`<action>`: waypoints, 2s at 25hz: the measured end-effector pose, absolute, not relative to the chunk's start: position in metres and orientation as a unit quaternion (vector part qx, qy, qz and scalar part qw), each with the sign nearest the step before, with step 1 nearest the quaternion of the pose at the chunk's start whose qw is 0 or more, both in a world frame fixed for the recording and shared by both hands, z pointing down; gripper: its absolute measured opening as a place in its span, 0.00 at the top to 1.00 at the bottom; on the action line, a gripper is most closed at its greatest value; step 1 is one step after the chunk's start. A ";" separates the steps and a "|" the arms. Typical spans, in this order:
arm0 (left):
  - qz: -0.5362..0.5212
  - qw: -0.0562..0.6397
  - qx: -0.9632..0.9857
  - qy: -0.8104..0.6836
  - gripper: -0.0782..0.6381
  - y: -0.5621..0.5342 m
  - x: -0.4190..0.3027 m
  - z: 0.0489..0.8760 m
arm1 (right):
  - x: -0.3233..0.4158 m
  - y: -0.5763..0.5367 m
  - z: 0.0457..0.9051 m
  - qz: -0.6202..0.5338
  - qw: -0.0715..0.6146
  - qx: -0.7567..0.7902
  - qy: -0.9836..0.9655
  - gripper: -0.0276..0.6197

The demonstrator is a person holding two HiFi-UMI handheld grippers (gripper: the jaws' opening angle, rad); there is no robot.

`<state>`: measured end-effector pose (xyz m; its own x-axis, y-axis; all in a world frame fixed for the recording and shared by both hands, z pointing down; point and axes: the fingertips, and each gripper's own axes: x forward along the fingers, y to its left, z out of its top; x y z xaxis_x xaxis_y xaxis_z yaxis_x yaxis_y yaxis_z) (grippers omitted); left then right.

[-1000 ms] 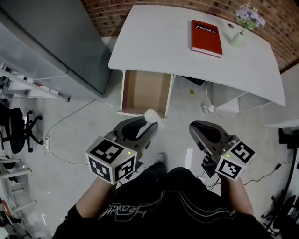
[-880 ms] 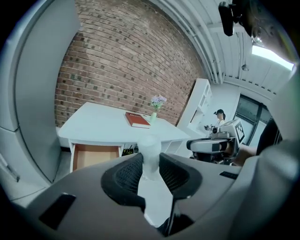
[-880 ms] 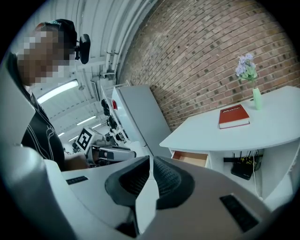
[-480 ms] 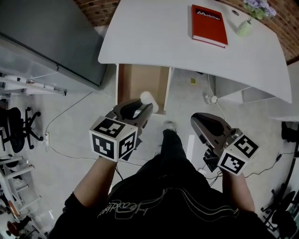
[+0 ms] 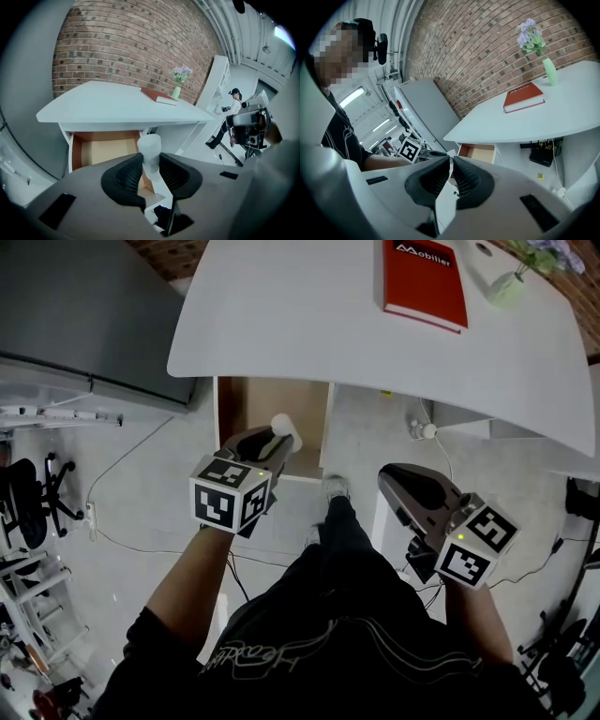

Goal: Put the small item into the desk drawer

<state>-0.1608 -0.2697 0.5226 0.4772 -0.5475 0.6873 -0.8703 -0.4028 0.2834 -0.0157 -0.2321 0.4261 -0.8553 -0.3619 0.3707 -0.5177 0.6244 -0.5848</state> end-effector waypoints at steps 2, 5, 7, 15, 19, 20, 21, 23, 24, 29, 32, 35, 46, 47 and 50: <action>0.269 0.326 0.791 -0.442 0.71 -0.282 -0.163 0.544 | -0.015 -0.241 0.436 0.367 0.115 0.244 -0.891 0.87; 0.296 0.331 0.783 -0.435 0.71 -0.299 -0.165 0.574 | -0.014 -0.253 0.452 0.380 0.121 0.244 -0.884 0.87; 0.313 0.335 0.779 -0.428 0.71 -0.307 -0.165 0.593 | -0.014 -0.258 0.462 0.389 0.125 0.244 -0.879 0.87; 0.383 0.352 0.756 -0.397 0.71 -0.319 -0.175 0.667 | -0.015 -0.271 0.489 0.412 0.138 0.244 -0.867 0.87; 0.396 0.374 0.747 -0.380 0.71 -0.319 -0.176 0.690 | -0.012 -0.269 0.502 0.419 0.148 0.247 -0.861 0.87; 0.400 0.379 0.745 -0.376 0.71 -0.319 -0.176 0.697 | -0.011 -0.267 0.507 0.422 0.151 0.247 -0.859 0.87; 0.404 0.385 0.742 -0.372 0.71 -0.319 -0.175 0.705 | -0.010 -0.266 0.512 0.425 0.153 0.247 -0.857 0.87; 0.417 0.395 0.736 -0.359 0.71 -0.316 -0.174 0.722 | -0.009 -0.262 0.519 0.429 0.157 0.248 -0.854 0.87; 0.426 0.398 0.732 -0.352 0.71 -0.314 -0.174 0.731 | -0.008 -0.261 0.523 0.430 0.158 0.249 -0.853 0.87; 0.472 0.417 0.704 -0.327 0.71 -0.310 -0.182 0.775 | -0.002 -0.258 0.541 0.439 0.169 0.257 -0.844 0.87; 0.486 0.436 0.689 -0.316 0.71 -0.308 -0.184 0.792 | 0.000 -0.256 0.550 0.445 0.173 0.260 -0.839 0.87; 0.504 0.438 0.681 -0.301 0.71 -0.303 -0.185 0.805 | 0.003 -0.257 0.554 0.443 0.173 0.265 -0.839 0.87; 0.527 0.449 0.672 -0.263 0.65 -0.293 -0.183 0.823 | -0.002 -0.264 0.562 0.444 0.169 0.266 -0.839 0.87; 0.525 0.451 0.673 -0.262 0.62 -0.293 -0.183 0.822 | -0.003 -0.265 0.561 0.443 0.169 0.266 -0.839 0.87; 0.509 0.453 0.679 -0.273 0.54 -0.296 -0.182 0.812 | -0.004 -0.270 0.557 0.435 0.167 0.275 -0.841 0.87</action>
